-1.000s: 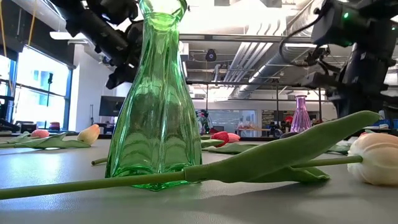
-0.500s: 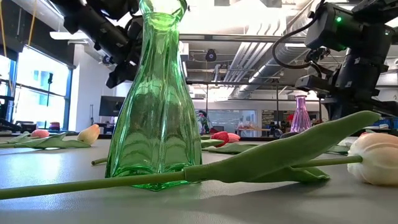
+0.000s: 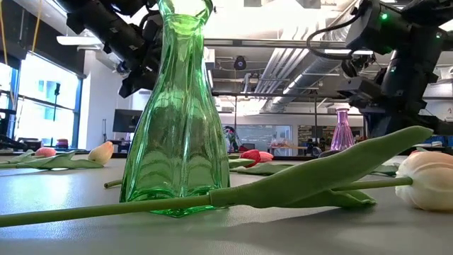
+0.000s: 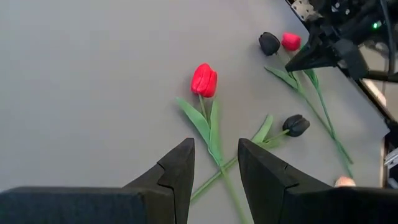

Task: Sort flowers into vase by color
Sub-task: Put the right black flower into the violet vase

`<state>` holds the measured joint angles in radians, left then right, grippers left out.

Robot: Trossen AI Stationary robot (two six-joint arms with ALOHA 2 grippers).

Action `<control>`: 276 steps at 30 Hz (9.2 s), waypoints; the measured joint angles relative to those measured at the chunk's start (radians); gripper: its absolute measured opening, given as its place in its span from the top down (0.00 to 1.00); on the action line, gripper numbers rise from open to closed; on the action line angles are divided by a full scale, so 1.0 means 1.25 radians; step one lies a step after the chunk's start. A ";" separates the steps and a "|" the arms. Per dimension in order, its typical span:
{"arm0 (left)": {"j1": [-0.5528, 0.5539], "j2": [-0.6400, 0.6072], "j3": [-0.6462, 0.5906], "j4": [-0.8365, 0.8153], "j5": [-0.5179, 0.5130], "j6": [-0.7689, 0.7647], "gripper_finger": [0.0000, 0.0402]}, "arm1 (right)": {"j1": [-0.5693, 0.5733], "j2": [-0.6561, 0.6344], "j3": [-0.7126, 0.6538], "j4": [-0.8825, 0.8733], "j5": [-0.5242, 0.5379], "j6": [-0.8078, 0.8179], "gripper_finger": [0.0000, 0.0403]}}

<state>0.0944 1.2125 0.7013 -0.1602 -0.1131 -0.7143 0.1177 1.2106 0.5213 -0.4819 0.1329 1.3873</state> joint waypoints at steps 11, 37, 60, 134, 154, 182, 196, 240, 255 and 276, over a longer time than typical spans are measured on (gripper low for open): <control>-0.042 0.032 0.000 0.011 -0.040 0.007 0.72 | 0.000 0.000 0.000 -0.006 -0.130 0.021 1.00; -0.059 0.187 0.000 0.218 0.008 0.027 0.72 | -0.082 0.000 0.000 -0.040 -0.131 -0.043 0.42; 0.012 0.185 0.001 0.240 0.071 0.051 0.72 | -0.121 0.094 0.003 -0.007 -0.068 -0.111 0.88; 0.112 -0.179 0.070 0.251 0.063 0.298 0.72 | -0.440 -0.386 0.358 0.315 0.417 -1.212 1.00; 0.100 -0.179 0.070 0.188 0.063 0.303 0.72 | -0.529 -0.310 0.356 0.357 0.312 -1.169 1.00; 0.120 -0.211 0.070 0.186 0.065 0.365 0.72 | -0.529 -0.308 0.357 0.294 0.328 -1.178 1.00; 0.140 -0.235 0.134 0.229 0.062 0.426 0.76 | -0.529 -0.288 0.357 0.202 0.331 -1.079 1.00; 0.202 -0.204 0.223 0.185 0.051 0.525 0.49 | -0.520 -0.349 0.213 0.199 0.341 -1.017 1.00; 0.202 -0.204 0.223 0.185 0.052 0.525 0.49 | -0.623 -0.489 0.056 0.271 0.177 -1.091 1.00; 0.202 -0.204 0.223 0.185 0.052 0.525 0.49 | -0.816 -0.425 -0.075 0.423 -0.101 -1.059 1.00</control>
<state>0.3466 0.9581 0.9798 0.0712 -0.0486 -0.0582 -0.9021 0.6798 0.4280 0.0465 0.0065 0.0635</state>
